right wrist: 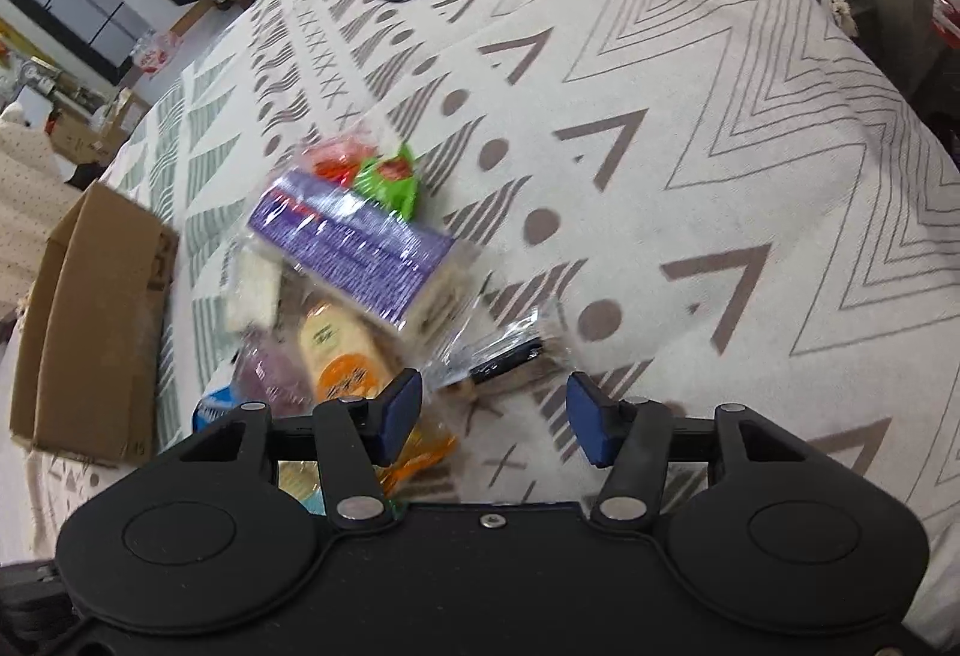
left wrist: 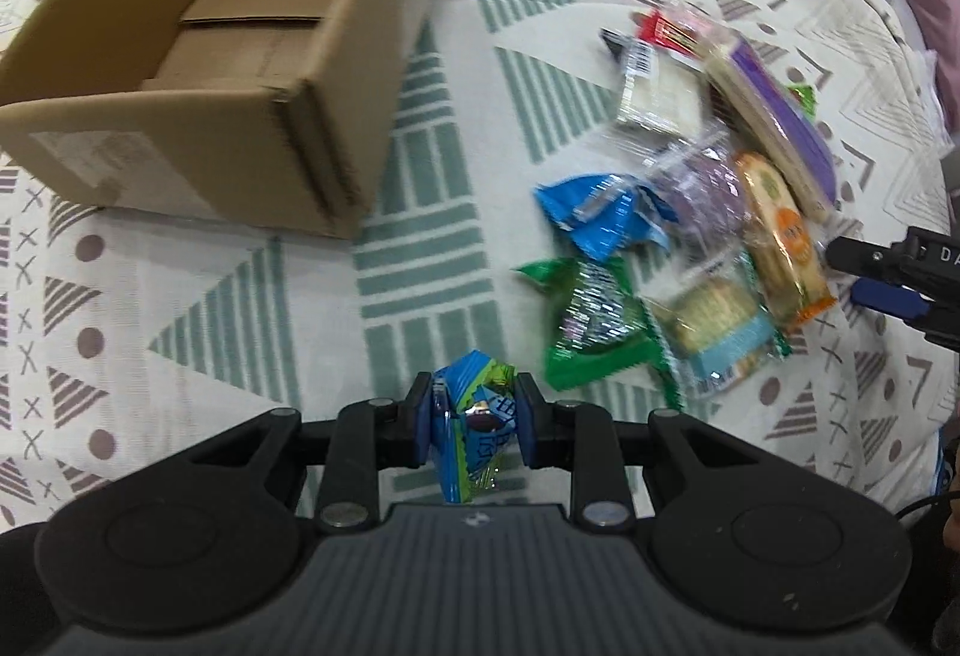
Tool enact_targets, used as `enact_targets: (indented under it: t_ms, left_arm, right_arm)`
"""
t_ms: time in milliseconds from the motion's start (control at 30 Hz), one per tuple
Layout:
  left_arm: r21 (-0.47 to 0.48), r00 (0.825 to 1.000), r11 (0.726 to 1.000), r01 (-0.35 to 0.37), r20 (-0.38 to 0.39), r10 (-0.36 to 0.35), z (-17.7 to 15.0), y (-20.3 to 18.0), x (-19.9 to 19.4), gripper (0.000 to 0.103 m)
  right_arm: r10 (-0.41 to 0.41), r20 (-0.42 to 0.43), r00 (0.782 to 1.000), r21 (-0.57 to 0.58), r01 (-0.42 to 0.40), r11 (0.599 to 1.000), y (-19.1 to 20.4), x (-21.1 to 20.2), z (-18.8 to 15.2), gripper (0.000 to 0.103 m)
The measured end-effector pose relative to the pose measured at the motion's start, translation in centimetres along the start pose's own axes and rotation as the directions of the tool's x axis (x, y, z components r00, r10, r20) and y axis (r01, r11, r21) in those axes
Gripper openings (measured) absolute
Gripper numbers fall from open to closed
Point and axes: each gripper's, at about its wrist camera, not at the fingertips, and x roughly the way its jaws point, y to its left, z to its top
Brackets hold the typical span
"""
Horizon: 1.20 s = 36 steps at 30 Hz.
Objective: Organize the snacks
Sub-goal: 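Grasp the blue candy with the left gripper while the right grasps the cracker bar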
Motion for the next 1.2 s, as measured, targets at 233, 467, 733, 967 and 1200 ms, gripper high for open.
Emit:
enact_targets:
  t_ms: [233, 467, 733, 967, 1200]
  left_arm:
    - [-0.051, 0.999, 0.998, -0.028, 0.04, 0.03, 0.4, 2.0, -0.8, 0.026]
    - [-0.093, 0.995, 0.995, -0.032, 0.086, 0.04, 0.6, 3.6, -2.1, 0.026]
    - [-0.101, 0.99, 0.995, -0.001, 0.139, 0.015, 0.1, 4.6, -4.3, 0.026]
    - [-0.091, 0.979, 0.995, 0.028, 0.201, -0.01, -0.2, 5.4, -6.9, 0.026]
    - [-0.083, 0.969, 0.995, 0.048, 0.246, -0.026, -0.4, 6.6, -9.0, 0.026]
  right_arm:
    - [-0.05, -0.005, 0.999, 0.007, 0.05, 0.999, 0.9, 0.9, 0.5, 0.055]
    - [-0.113, 0.015, 0.993, -0.053, 0.114, 0.992, 1.8, 0.8, 0.3, 0.027]
    - [-0.038, 0.039, 0.999, -0.059, 0.041, 0.997, 2.4, -2.7, -1.7, 0.025]
    - [0.01, 0.065, 0.998, -0.1, -0.003, 0.995, 4.9, -5.2, -3.2, 0.025]
    - [0.049, 0.081, 0.996, -0.143, -0.037, 0.989, 8.0, -7.1, -4.2, 0.025]
